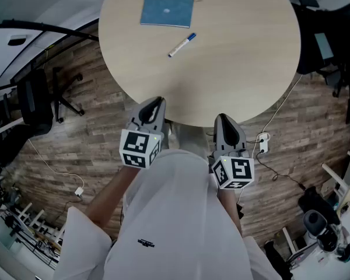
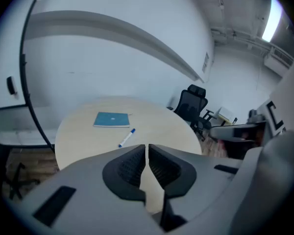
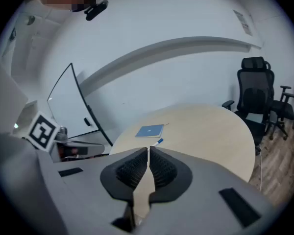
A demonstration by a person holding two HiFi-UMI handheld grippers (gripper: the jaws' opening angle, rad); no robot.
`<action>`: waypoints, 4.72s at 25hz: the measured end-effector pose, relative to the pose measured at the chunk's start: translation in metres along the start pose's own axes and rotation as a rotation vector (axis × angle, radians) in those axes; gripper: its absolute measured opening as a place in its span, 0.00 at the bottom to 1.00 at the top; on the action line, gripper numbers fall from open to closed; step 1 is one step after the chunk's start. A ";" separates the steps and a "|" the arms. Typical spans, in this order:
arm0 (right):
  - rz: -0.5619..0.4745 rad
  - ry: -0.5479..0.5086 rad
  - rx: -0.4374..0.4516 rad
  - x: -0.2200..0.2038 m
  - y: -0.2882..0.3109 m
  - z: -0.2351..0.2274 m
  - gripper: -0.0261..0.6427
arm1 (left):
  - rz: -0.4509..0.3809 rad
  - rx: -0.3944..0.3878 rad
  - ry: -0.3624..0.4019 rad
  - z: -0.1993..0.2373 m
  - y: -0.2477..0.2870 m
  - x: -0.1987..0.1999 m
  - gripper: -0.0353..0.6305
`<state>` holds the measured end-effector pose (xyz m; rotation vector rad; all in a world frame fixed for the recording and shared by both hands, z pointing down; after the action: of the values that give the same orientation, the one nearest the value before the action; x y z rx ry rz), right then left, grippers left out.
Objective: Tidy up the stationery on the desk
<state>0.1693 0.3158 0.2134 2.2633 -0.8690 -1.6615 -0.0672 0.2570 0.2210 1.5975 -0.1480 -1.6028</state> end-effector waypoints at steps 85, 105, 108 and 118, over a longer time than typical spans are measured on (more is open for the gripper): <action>0.072 -0.069 0.145 0.091 0.182 0.065 0.10 | -0.007 -0.023 -0.144 0.122 0.051 0.092 0.10; 0.154 -0.064 0.111 0.070 0.330 0.009 0.10 | 0.065 0.024 -0.144 0.194 0.186 0.077 0.11; 0.158 -0.063 0.103 0.066 0.352 0.002 0.11 | 0.068 0.035 -0.147 0.209 0.204 0.074 0.11; 0.212 -0.032 0.066 0.047 0.392 -0.018 0.11 | 0.101 0.062 -0.147 0.240 0.247 0.061 0.12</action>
<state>0.0633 -0.0304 0.3722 2.1060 -1.1432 -1.5999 -0.1498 -0.0490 0.3692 1.4931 -0.3542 -1.6502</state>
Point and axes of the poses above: the fingertips, and each gripper's own axes: y forward along the fingers, z to its left, x out of its top, the point moved 9 cm from there along -y, backward along the fingers, and after that the axes turned 1 degree about x, right-handed, at the moved point
